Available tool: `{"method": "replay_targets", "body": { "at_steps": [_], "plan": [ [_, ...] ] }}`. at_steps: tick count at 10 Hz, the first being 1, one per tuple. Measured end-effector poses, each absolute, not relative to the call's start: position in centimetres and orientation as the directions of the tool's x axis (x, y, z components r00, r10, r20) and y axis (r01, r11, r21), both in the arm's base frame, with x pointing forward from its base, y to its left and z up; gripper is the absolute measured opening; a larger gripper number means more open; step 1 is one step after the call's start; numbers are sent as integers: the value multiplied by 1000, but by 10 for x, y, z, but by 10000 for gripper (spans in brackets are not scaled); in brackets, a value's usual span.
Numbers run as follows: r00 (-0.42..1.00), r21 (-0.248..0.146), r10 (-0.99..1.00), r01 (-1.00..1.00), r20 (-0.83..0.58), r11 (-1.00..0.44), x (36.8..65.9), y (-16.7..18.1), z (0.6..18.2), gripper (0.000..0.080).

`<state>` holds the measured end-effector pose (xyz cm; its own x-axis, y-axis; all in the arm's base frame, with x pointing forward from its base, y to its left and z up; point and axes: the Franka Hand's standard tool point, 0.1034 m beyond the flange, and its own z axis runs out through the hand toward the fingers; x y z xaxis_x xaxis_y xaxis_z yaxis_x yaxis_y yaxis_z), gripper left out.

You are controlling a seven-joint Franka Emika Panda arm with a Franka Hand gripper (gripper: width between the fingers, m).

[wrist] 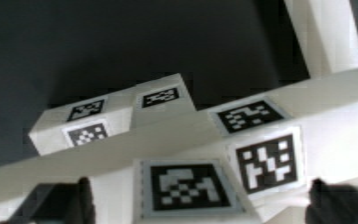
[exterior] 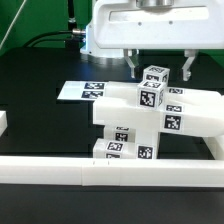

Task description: Assemble chair

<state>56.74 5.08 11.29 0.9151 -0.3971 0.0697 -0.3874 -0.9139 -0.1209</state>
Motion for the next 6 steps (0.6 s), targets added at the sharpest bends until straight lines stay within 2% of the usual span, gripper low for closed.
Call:
{"method": "replay_targets", "body": {
  "at_steps": [3, 4, 6],
  "plan": [
    [983, -93, -158, -149, 97, -985, 567, 50, 113, 647],
    [993, -52, 31, 37, 111, -998, 567, 49, 112, 647],
    [959, -12, 260, 263, 112, -965, 569, 49, 114, 649]
  ]
}}
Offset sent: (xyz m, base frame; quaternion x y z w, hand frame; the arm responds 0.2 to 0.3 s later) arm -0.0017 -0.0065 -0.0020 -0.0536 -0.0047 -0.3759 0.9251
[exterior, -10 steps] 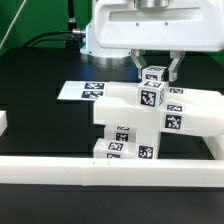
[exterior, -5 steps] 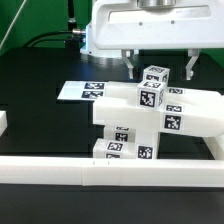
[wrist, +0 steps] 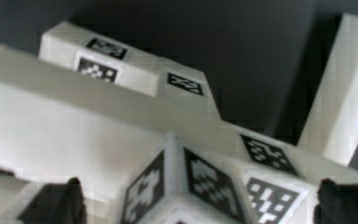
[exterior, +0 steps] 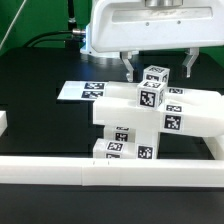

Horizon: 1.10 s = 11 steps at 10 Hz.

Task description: Assemble chair

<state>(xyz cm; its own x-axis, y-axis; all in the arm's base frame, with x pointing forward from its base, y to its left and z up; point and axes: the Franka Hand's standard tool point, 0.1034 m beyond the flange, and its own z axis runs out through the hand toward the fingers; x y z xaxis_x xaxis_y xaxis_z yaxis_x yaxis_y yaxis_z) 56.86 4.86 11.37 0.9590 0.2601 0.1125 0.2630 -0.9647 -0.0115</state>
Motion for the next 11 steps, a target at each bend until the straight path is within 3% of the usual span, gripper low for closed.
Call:
{"method": "replay_targets", "body": {
  "at_steps": [2, 8, 9, 10, 11],
  "plan": [
    [878, 29, 470, 470, 94, -882, 575, 50, 116, 649],
    [652, 60, 756, 753, 58, -655, 575, 38, 112, 649],
    [658, 59, 751, 749, 59, -660, 575, 37, 112, 531],
    [657, 59, 751, 749, 59, -660, 575, 37, 112, 531],
    [657, 59, 751, 749, 59, -660, 575, 37, 112, 396]
  ]
}}
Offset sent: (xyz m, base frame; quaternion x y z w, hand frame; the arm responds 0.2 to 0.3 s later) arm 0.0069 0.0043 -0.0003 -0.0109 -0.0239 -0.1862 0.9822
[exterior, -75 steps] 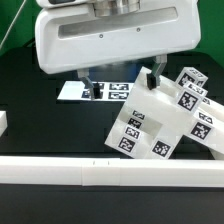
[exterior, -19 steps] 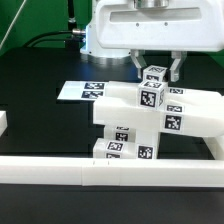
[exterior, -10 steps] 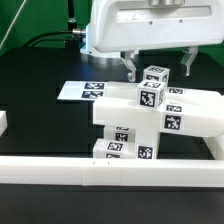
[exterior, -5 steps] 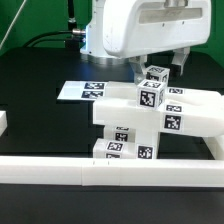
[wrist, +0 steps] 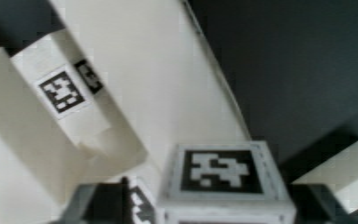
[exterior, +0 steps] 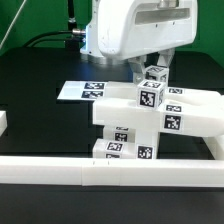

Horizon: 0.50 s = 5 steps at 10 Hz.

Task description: Assemble chair

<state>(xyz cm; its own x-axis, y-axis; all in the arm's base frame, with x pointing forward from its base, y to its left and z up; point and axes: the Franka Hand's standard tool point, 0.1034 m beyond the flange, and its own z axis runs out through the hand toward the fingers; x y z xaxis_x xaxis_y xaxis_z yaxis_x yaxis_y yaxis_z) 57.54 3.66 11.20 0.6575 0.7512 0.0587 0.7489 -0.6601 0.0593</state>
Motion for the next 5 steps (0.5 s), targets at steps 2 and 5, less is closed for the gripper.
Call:
{"method": "replay_targets", "body": {
  "at_steps": [2, 5],
  "plan": [
    [671, 58, 739, 737, 60, -674, 575, 36, 112, 284],
    [785, 45, 615, 614, 71, -788, 575, 37, 112, 284]
  ]
}}
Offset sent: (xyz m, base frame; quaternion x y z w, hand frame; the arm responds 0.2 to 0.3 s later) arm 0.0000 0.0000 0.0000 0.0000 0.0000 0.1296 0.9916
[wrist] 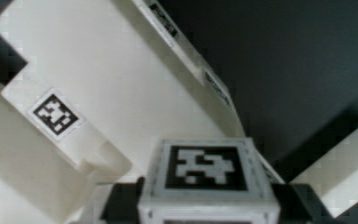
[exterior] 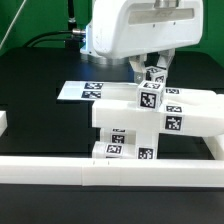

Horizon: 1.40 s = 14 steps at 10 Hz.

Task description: Assemble chair

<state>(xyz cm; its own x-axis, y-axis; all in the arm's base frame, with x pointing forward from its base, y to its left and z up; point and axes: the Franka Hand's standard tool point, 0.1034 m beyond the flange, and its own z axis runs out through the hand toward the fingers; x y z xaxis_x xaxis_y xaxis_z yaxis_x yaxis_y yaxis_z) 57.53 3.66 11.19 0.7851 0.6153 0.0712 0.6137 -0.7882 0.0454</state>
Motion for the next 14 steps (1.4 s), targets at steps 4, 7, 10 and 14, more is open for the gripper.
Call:
{"method": "replay_targets", "body": {
  "at_steps": [4, 7, 10, 14],
  "plan": [
    [981, 2, 146, 147, 125, -989, 576, 40, 112, 284],
    [989, -27, -70, -67, 133, -997, 577, 48, 112, 284],
    [980, -47, -152, -147, 129, -988, 577, 49, 112, 323],
    [986, -11, 140, 141, 95, -990, 579, 50, 113, 613]
  ]
}}
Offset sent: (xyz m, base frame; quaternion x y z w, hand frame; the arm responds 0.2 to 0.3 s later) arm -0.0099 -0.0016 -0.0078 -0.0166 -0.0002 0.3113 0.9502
